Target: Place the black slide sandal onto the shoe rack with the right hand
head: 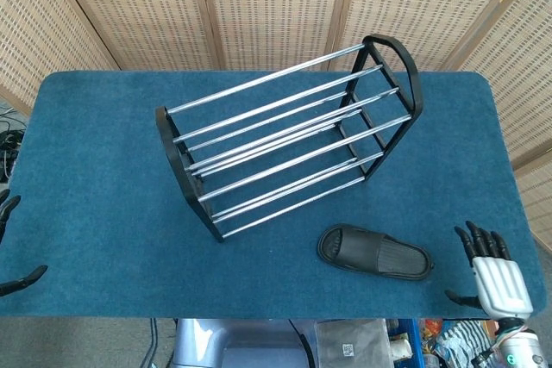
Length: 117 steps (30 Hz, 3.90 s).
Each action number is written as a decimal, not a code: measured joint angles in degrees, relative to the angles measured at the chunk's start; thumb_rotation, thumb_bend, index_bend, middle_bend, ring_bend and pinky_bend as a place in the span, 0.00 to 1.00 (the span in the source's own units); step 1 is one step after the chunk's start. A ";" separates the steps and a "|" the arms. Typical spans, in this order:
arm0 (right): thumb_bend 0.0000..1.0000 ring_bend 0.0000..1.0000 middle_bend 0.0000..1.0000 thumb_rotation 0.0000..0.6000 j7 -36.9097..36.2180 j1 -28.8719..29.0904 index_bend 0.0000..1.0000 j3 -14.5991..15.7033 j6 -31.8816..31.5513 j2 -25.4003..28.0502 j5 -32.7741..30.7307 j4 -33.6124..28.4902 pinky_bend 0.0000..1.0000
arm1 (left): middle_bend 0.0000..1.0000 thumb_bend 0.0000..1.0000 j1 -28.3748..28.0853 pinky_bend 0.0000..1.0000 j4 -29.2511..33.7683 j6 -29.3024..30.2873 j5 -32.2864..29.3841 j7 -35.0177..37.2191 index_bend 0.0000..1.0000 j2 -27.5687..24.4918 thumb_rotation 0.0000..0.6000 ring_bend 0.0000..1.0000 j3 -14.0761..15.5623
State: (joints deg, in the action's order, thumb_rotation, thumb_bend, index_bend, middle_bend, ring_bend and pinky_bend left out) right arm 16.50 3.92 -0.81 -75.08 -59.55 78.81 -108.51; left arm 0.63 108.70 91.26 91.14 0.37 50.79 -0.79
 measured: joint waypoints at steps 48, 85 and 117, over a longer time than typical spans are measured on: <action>0.16 0.33 0.45 1.00 -4.65 15.23 0.53 -0.42 21.51 -16.76 -5.53 22.48 0.29 | 0.00 0.14 -0.51 0.00 0.36 -1.55 -2.32 1.73 0.00 -0.80 1.00 0.00 -0.17; 0.46 0.44 0.54 1.00 -1.93 20.04 0.62 -7.96 16.68 -15.26 -16.27 10.43 0.39 | 0.00 0.14 -0.70 0.00 0.90 -2.28 -3.21 1.77 0.00 -0.90 1.00 0.00 -0.06; 0.58 0.54 0.60 1.00 26.04 38.94 0.62 -25.13 -4.53 -45.48 -53.97 22.75 0.44 | 0.00 0.14 -2.66 0.00 0.96 -6.34 -7.47 3.61 0.00 -2.40 1.00 0.00 -1.17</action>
State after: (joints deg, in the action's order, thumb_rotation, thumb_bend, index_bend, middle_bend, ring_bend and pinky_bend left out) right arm 42.54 42.86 -25.94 -79.61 -105.03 24.85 -85.75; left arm -2.04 109.66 84.92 83.67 3.98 48.39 -1.96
